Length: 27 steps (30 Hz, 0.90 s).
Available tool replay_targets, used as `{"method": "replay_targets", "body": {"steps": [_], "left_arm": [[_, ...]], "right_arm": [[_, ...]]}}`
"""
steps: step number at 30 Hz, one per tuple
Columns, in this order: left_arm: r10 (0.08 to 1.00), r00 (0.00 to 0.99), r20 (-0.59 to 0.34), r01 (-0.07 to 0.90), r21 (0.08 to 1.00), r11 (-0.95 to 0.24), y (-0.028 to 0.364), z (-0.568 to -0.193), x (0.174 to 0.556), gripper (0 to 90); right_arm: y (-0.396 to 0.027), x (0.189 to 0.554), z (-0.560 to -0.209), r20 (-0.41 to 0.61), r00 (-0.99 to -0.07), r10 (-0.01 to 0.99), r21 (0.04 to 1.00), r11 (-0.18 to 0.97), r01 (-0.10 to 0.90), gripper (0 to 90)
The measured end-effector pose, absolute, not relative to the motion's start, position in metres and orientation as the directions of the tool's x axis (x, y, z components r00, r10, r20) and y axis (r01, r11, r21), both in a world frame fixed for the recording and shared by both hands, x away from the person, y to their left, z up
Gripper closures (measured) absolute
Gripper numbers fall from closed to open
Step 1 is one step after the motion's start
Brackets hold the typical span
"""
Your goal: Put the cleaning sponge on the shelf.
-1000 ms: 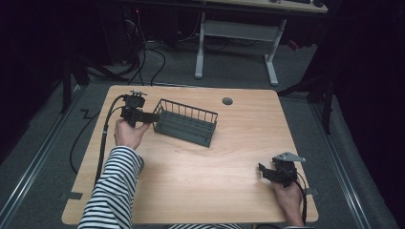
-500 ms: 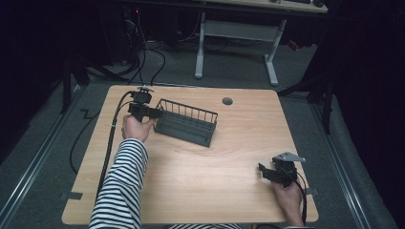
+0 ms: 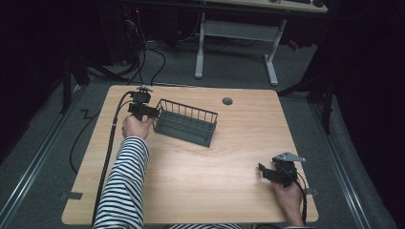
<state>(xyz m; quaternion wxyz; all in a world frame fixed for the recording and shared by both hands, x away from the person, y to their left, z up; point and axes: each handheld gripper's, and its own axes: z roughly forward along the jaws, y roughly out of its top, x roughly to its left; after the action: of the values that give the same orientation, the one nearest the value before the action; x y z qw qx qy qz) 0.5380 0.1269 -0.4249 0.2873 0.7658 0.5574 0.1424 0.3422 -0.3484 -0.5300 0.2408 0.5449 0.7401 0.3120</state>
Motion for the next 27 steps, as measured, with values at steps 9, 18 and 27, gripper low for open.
{"method": "replay_targets", "body": {"steps": [9, 18, 27], "left_arm": [[0.926, 0.360, -0.118, 0.773, 0.594, -0.224, 0.125, -0.427, 0.539, 73.4], [0.911, 0.400, -0.101, 0.774, 0.570, -0.276, 0.125, -0.428, 0.536, 84.1], [0.879, 0.468, -0.091, 0.753, 0.562, -0.342, 0.114, -0.426, 0.526, 84.2]], "right_arm": [[-0.348, 0.342, -0.530, -0.018, -0.292, 0.956, 0.725, 0.213, 0.655, 33.4], [-0.348, 0.342, -0.530, -0.018, -0.292, 0.956, 0.725, 0.213, 0.655, 33.4], [-0.348, 0.342, -0.530, -0.016, -0.291, 0.956, 0.724, 0.212, 0.656, 33.4]]}}
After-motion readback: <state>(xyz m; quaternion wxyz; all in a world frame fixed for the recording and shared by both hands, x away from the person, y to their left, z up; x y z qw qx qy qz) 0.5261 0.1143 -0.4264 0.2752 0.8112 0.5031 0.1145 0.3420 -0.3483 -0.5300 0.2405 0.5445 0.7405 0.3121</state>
